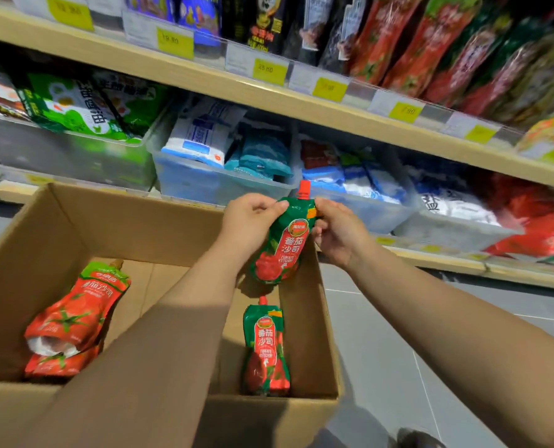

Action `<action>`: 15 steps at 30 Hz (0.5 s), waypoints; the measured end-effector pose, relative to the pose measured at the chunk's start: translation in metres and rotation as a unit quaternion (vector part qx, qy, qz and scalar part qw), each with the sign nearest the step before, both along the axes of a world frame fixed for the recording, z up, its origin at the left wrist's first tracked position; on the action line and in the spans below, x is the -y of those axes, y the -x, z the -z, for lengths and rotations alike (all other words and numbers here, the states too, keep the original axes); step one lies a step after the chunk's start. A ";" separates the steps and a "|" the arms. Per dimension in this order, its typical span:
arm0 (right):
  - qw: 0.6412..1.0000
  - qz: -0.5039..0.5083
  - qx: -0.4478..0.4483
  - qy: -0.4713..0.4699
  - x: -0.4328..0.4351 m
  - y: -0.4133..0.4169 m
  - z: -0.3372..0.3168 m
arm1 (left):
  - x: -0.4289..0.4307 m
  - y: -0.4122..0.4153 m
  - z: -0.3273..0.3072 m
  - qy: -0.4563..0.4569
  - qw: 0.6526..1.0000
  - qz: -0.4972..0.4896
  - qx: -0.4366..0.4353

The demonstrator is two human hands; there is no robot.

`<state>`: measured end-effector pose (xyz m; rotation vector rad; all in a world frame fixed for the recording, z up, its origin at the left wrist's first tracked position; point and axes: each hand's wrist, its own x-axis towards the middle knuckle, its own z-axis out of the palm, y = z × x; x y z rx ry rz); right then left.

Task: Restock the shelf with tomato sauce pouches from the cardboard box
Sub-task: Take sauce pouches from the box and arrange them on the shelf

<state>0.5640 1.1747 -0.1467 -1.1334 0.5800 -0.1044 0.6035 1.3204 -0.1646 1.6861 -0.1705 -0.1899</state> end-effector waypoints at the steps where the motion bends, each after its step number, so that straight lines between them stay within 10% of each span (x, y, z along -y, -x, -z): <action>1: 1.000 0.002 0.006 0.000 0.003 0.001 -0.004 | 0.002 0.000 -0.007 -0.004 1.000 -0.006 0.013; 8: 0.971 -0.191 -0.089 0.116 0.029 0.026 -0.018 | 0.024 -0.003 -0.060 0.067 0.995 -0.067 0.013; 15: 0.981 -0.102 0.058 0.156 0.094 0.029 -0.050 | 0.101 0.006 -0.102 0.153 0.987 -0.049 -0.009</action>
